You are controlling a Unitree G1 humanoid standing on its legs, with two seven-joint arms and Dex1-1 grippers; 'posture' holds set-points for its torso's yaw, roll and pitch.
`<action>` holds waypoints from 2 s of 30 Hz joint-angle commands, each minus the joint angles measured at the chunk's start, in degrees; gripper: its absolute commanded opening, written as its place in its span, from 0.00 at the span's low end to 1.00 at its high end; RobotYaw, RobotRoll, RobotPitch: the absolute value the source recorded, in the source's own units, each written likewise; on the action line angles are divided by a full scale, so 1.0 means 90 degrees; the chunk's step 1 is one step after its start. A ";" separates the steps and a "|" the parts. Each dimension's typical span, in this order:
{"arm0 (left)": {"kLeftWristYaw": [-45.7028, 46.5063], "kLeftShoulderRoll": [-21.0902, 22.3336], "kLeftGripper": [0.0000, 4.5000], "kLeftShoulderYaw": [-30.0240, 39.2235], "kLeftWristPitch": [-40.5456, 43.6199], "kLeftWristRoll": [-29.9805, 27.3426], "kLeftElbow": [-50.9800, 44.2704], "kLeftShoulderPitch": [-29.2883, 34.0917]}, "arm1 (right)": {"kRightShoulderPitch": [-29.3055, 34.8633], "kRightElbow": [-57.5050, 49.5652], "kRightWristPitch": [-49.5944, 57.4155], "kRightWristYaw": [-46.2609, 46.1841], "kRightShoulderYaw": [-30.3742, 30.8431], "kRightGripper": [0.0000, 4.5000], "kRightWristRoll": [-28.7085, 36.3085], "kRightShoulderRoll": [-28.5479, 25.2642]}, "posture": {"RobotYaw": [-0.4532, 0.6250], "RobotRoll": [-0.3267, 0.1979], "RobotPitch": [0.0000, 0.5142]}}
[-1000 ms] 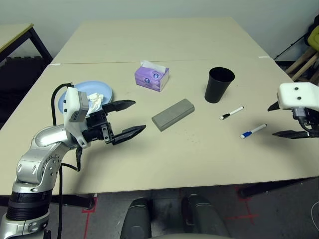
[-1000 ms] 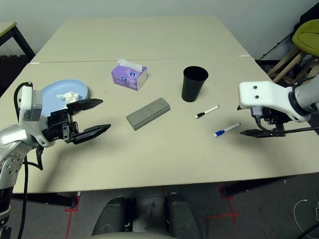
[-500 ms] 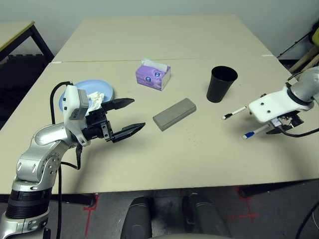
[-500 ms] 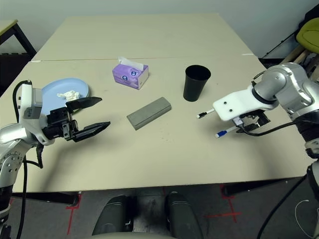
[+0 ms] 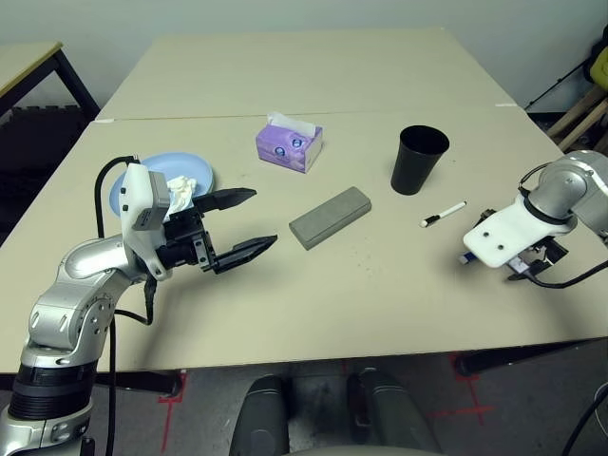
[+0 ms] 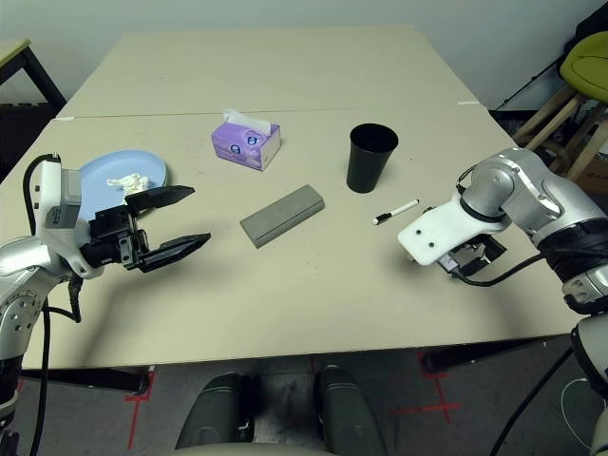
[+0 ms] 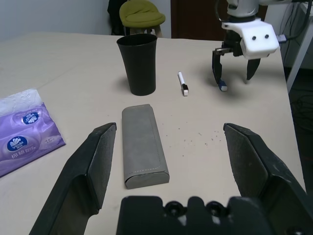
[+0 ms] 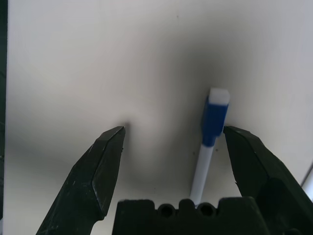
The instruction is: Organize and tidy the items on the table.
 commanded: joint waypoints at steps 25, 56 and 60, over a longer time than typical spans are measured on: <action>-0.0175 0.0073 1.00 -0.0142 -0.0072 0.0111 0.0094 -0.0007 | 0.0150 0.0250 -0.0077 -0.0461 -0.0254 0.09 -0.0259 0.0214 | 0.48 0.62 0.22; -0.0254 0.0059 1.00 -0.0228 -0.0058 0.0162 0.0236 -0.0183 | -0.1088 -0.1802 0.6011 -0.1683 -0.3492 0.09 0.4279 0.1836 | 0.45 0.62 0.23; -0.0254 0.0064 1.00 -0.0233 -0.0059 0.0167 0.0255 -0.0208 | -0.1203 -0.1362 0.5222 -0.2592 -0.3888 0.09 0.4275 0.2369 | 0.45 0.62 0.22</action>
